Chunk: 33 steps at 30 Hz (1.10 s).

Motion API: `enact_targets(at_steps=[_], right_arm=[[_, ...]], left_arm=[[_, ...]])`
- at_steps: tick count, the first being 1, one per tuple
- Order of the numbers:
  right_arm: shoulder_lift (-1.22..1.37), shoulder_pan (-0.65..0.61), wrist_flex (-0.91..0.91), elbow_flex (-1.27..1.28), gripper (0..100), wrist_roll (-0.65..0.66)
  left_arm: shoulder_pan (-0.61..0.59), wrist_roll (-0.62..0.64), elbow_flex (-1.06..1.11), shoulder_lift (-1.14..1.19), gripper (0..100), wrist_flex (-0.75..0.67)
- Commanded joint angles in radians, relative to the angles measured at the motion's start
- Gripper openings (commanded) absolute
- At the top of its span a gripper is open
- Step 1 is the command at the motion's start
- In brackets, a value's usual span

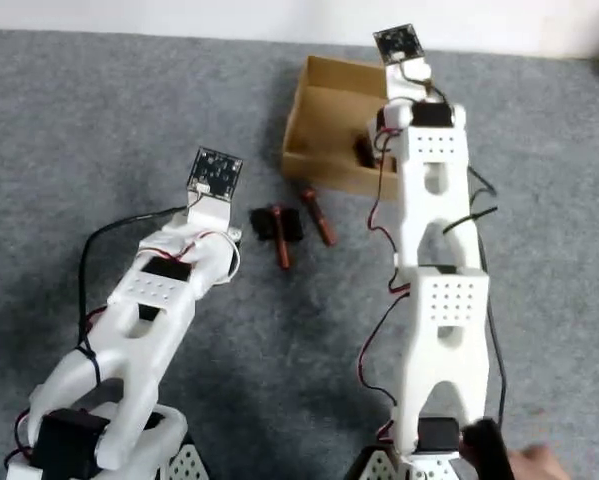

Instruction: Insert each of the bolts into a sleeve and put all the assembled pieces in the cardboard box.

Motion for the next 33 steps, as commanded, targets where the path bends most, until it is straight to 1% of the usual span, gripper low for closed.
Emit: enact_targets(at_steps=[1, 4, 8, 11, 17, 19, 23, 26, 29, 33], right_arm=[[-0.021, 0.010, 0.143, -0.125, 41.1, -0.011], [-0.022, 0.004, 0.294, -0.263, 41.1, -0.012], [-0.021, -0.022, 0.513, -0.527, 41.1, -0.012], [-0.024, -0.035, 0.526, -0.693, 41.1, -0.012], [-0.076, -0.027, 0.527, -0.687, 41.1, -0.017], [-0.130, -0.028, 0.527, -0.656, 41.1, -0.052], [-0.334, -0.050, 0.527, -0.536, 41.1, -0.101], [-0.552, -0.102, 0.527, -0.348, 41.1, -0.103], [-0.802, -0.209, 0.526, -0.070, 41.1, -0.103], [-1.165, -0.429, 0.519, 0.455, 41.1, -0.100]], left_arm=[[-0.008, 0.006, -0.050, 0.001, 1, 0.002], [-0.008, 0.008, -0.048, 0.001, 1, -0.009], [-0.015, 0.008, -0.045, 0.001, 1, -0.023], [-0.015, 0.008, -0.045, 0.001, 1, -0.025], [-0.016, 0.008, -0.045, 0.001, 1, -0.025], [-0.016, 0.008, -0.045, 0.001, 1, -0.025], [-0.016, 0.008, -0.045, 0.001, 1, -0.025], [-0.016, 0.008, -0.045, 0.001, 1, -0.025], [-0.018, 0.008, -0.045, -0.001, 1, -0.025], [-0.051, 0.028, -0.044, -0.007, 1, -0.023]])
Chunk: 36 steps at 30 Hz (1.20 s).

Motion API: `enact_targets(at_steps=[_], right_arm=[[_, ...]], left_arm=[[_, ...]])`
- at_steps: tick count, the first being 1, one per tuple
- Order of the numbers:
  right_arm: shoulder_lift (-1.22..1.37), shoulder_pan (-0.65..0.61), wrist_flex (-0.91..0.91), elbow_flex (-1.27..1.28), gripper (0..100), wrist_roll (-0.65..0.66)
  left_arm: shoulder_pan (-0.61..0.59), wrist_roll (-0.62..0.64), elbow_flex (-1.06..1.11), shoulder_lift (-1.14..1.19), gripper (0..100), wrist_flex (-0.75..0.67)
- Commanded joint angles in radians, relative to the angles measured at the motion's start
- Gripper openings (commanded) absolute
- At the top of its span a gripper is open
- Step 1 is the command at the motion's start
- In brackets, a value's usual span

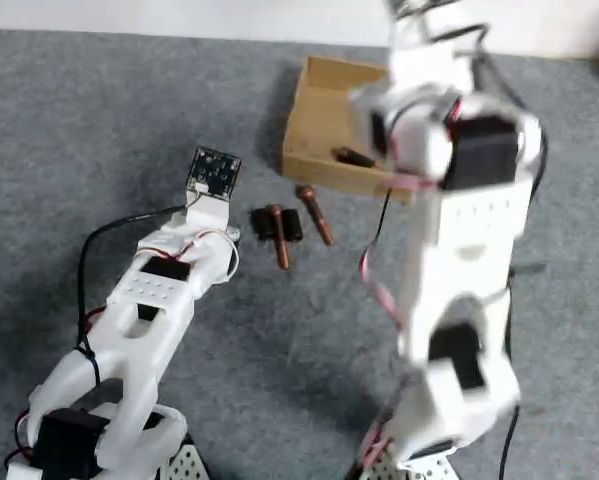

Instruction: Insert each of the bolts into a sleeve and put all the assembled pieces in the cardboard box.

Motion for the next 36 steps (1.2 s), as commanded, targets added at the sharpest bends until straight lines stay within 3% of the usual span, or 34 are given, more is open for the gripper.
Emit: enact_targets(at_steps=[1, 4, 9, 13, 28, 34, 36], right_arm=[[-0.374, -0.203, -0.008, 0.529, 41.1, -0.006], [-0.576, -0.271, -0.183, 0.983, 41.1, -0.005], [-0.776, -0.259, -0.590, 1.596, 41.1, 0.057], [-0.763, -0.255, -0.792, 1.794, 41.1, 0.069], [-0.130, -0.229, -1.078, 1.534, 41.1, 0.064], [-0.007, -0.217, -1.179, 1.437, 41.1, -0.203], [0.007, -0.214, -1.196, 1.423, 41.1, -0.218]], left_arm=[[-0.053, 0.060, -0.045, -0.007, 1, -0.020], [-0.099, 0.146, -0.048, -0.007, 1, -0.018], [-0.097, 0.153, -0.050, -0.007, 1, -0.018], [-0.099, 0.153, -0.050, -0.007, 1, -0.018], [-0.099, 0.155, -0.050, -0.007, 1, -0.020], [-0.104, 0.158, -0.050, -0.007, 1, -0.020], [-0.104, 0.158, -0.048, -0.007, 1, -0.020]])
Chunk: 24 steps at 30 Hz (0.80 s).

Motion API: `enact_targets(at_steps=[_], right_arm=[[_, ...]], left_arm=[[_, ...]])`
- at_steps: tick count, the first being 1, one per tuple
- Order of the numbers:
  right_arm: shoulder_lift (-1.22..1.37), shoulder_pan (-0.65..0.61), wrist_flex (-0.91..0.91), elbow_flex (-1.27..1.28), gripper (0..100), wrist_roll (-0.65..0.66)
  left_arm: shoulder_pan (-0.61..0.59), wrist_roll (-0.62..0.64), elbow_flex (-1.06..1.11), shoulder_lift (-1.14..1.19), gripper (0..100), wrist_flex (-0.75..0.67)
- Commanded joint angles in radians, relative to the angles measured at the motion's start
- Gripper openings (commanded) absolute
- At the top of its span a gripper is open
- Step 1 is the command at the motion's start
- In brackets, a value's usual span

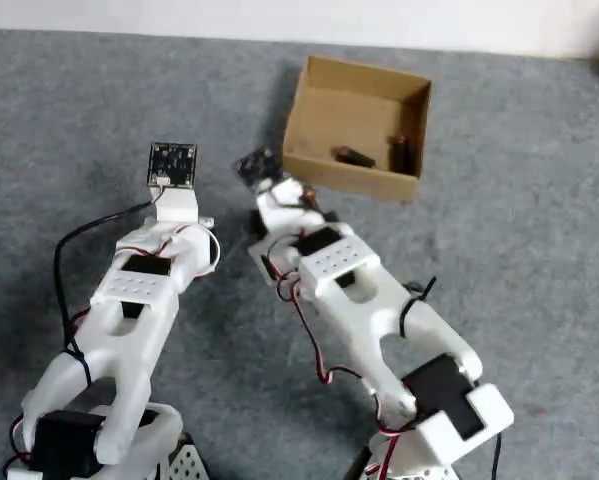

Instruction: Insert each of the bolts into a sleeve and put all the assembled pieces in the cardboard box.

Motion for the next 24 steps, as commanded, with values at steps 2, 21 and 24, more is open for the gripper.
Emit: enact_targets(at_steps=[2, 21, 24], right_arm=[[0.019, 0.035, -0.064, -0.061, 41.1, -0.051], [0.206, 0.104, -0.170, -0.079, 41.0, -0.058], [0.254, 0.096, -0.130, -0.137, 41.0, -0.058]], left_arm=[[-0.008, 0.008, -0.048, -0.007, 1, -0.020], [-0.002, 0.008, -0.050, -0.007, 1, -0.020], [-0.002, 0.008, -0.048, -0.007, 1, -0.018]])
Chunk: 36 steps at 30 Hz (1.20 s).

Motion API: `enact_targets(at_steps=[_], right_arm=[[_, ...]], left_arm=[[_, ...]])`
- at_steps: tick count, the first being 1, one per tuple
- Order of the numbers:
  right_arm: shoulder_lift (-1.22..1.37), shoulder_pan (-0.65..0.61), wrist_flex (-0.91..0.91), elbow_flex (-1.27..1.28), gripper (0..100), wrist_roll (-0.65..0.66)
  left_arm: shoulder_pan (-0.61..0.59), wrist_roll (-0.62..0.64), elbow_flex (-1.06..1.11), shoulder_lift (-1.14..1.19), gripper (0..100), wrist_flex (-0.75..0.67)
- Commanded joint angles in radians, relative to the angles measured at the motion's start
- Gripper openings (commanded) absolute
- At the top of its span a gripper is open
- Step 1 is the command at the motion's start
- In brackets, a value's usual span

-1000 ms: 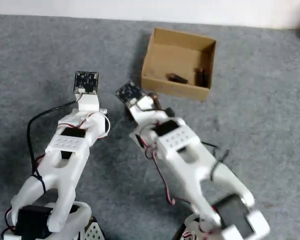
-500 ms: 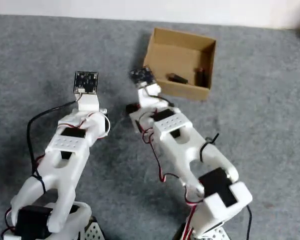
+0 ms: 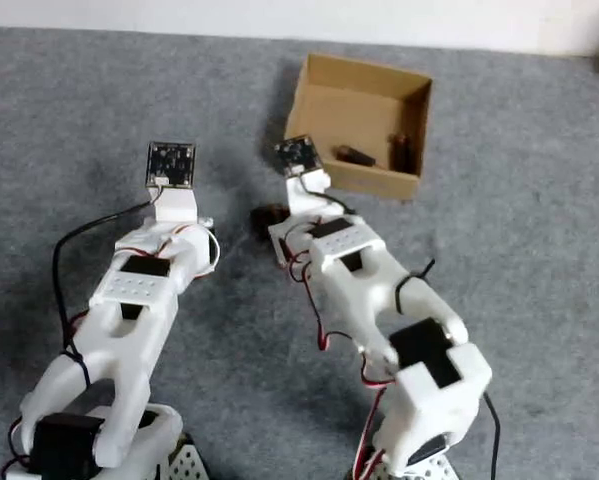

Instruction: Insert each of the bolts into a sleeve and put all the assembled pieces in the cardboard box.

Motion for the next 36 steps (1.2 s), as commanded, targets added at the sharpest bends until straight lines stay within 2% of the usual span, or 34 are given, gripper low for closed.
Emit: enact_targets(at_steps=[1, 10, 12, 16, 17, 19, 25, 29, 36], right_arm=[[0.033, -0.010, 0.041, -0.084, 41.0, -0.009], [0.105, -0.024, 0.168, -0.189, 38.8, -0.009], [0.104, -0.025, 0.170, -0.185, 30.3, -0.026], [0.104, -0.018, 0.170, -0.186, 2.0, -0.138], [0.104, -0.010, 0.170, -0.183, 0.0, -0.149], [0.102, -0.001, 0.176, -0.183, 2.6, -0.163], [0.081, -0.004, 0.268, -0.188, 0.5, -0.129], [-0.053, -0.004, 0.268, -0.171, 0.5, -0.127], [-0.343, 0.002, 0.263, 0.021, 0.5, -0.126]], left_arm=[[-0.002, 0.003, -0.048, -0.007, 1, -0.018], [-0.002, 0.003, -0.048, -0.007, 1, -0.018], [-0.002, 0.003, -0.048, -0.007, 1, -0.018], [-0.002, 0.003, -0.047, -0.007, 1, -0.018], [-0.002, 0.003, -0.047, -0.007, 1, -0.018], [-0.004, 0.003, -0.047, -0.007, 1, -0.018], [-0.004, 0.003, -0.047, -0.007, 1, -0.018], [-0.004, 0.003, -0.047, -0.007, 1, -0.018], [-0.004, 0.003, -0.048, -0.007, 1, -0.018]])
